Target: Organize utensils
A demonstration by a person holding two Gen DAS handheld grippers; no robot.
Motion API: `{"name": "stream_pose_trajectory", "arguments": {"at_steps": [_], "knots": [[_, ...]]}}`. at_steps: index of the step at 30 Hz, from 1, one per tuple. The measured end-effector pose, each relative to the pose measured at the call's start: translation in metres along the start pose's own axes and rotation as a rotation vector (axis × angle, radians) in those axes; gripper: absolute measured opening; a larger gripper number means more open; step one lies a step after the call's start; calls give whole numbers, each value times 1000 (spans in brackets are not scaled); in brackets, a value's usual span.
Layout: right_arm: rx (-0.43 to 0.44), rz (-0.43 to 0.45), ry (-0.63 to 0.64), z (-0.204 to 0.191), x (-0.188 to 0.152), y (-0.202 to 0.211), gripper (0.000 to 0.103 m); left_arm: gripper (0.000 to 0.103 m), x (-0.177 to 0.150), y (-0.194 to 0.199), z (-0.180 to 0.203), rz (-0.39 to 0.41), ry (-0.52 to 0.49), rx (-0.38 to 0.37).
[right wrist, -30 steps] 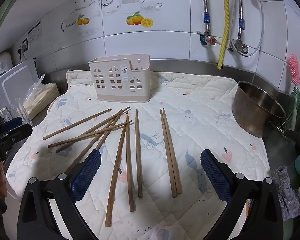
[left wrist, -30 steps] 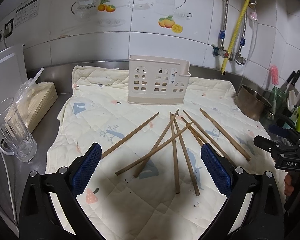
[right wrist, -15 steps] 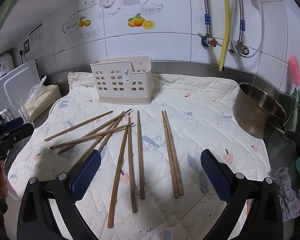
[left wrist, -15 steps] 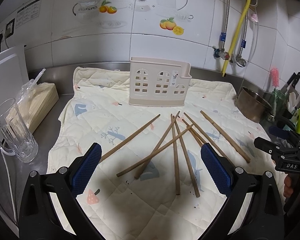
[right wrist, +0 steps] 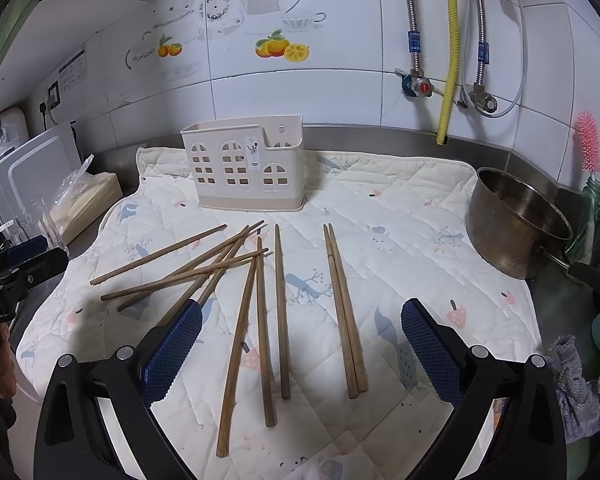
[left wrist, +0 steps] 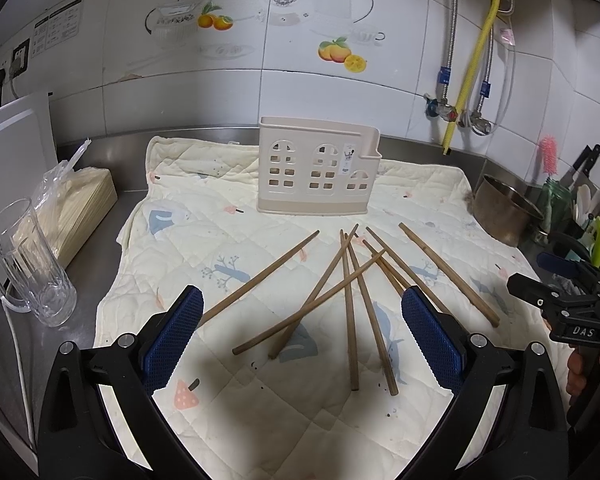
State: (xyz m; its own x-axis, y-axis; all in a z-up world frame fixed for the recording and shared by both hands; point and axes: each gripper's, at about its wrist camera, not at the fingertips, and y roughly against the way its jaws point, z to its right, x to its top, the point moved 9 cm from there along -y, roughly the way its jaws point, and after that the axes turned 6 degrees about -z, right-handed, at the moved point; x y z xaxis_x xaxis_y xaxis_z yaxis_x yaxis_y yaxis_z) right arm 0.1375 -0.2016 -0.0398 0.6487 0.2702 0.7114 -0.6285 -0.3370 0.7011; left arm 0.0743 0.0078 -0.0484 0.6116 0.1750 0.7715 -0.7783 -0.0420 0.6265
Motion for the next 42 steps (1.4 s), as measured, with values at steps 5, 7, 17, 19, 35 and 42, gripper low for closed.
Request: {"name": "stream_pose_trajectory", "arguments": {"at_steps": [5,7,17,19,35,42], "knots": [[0,0,0,1,0,0,97,98,0,0,0,0,0,1],[-2,-2,-2,4,-1,0,97,98,1,1,0,3,2,0],[1,2,-7,6,-1,0,97,98,1,1,-3,4,11,-4],[2,5,-10,7,-1,0,97,98,1,1,-3,5,10,-3],[12,24,-14,5,7,1,97,98,13,3,-5,23,3,12],[17,27,-21,8,12,2,96,98,20,4,-3,23,-18,21]]}}
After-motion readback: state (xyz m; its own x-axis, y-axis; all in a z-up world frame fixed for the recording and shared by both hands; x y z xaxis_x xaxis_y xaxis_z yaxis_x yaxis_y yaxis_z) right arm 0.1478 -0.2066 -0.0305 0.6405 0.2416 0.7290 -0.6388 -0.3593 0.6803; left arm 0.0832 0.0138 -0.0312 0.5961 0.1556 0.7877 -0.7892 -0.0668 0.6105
